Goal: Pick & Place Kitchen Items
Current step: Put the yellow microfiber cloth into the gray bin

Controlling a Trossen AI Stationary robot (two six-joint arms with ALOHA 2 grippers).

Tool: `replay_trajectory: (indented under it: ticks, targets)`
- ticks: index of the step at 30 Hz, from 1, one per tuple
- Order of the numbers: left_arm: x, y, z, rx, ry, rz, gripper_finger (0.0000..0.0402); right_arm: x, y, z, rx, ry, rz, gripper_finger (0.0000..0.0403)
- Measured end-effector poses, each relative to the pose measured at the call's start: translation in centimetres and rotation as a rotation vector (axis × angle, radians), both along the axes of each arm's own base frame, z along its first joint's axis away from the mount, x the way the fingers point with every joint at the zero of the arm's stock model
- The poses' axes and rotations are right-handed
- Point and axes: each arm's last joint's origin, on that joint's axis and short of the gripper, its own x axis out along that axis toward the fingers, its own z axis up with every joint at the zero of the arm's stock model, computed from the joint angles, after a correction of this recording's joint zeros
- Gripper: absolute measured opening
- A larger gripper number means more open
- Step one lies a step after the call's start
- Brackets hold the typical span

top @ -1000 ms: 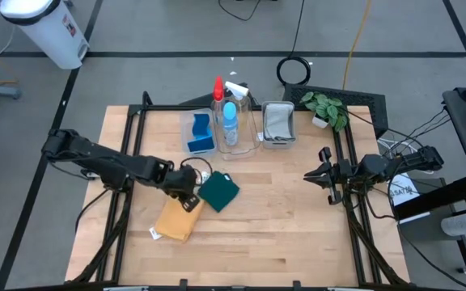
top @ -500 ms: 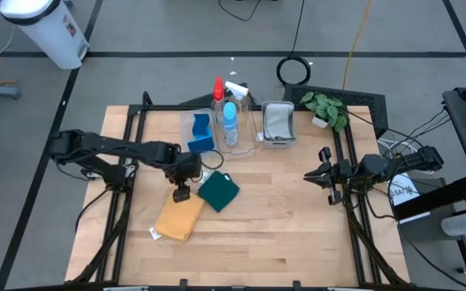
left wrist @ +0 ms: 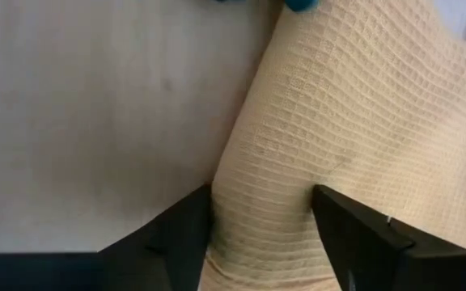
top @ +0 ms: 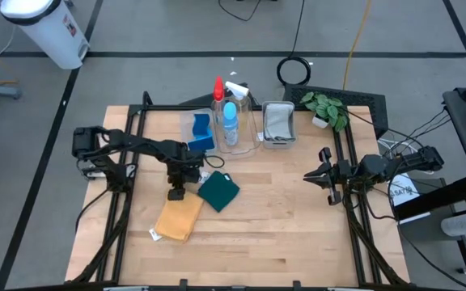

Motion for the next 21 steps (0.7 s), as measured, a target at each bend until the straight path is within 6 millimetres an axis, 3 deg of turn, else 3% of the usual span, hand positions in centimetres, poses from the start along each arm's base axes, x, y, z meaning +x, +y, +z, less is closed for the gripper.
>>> replay_trajectory:
  ticks: [5, 13, 17, 21]
  targets:
    - [0.1, 0.0, -0.3, -0.001, -0.035, -0.032, 0.0170, 0.0, 0.0, 0.0, -0.002, 0.003, 0.000, 0.0015]
    - [0.2, 0.1, -0.5, 0.055, -0.004, 0.014, 0.0023, 0.0, 0.0, 0.0, -0.002, 0.003, 0.000, 0.0015]
    - [0.4, -0.3, 0.5, 0.102, 0.050, 0.119, 0.0018, 0.0, 0.0, 0.0, -0.002, 0.003, 0.000, 0.0015]
    - [0.8, -1.3, 2.9, 0.240, -0.003, 0.124, 0.0016, 0.0, 0.0, 0.0, -0.002, 0.002, 0.000, 0.0015]
